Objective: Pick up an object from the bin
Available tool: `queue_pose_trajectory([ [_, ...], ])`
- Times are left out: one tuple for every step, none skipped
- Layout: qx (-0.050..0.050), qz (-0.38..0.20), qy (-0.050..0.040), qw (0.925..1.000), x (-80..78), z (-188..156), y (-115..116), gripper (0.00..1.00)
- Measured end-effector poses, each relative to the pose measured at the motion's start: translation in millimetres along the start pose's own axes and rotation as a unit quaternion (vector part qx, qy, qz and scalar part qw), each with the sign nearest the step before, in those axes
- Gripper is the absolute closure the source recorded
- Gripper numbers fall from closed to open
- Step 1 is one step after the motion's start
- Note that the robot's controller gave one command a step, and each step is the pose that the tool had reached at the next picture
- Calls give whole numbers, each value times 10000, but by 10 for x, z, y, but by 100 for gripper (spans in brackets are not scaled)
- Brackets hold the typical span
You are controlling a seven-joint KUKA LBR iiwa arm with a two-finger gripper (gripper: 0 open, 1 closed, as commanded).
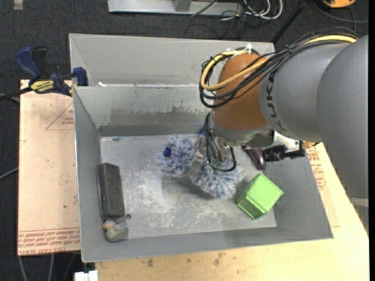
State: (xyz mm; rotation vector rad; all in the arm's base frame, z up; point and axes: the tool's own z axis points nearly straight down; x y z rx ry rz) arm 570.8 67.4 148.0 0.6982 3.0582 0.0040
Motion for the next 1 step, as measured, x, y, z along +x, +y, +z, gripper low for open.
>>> queue_pose_trajectory([
  [1, -2, 1, 10000, 1, -43, 0, 100],
])
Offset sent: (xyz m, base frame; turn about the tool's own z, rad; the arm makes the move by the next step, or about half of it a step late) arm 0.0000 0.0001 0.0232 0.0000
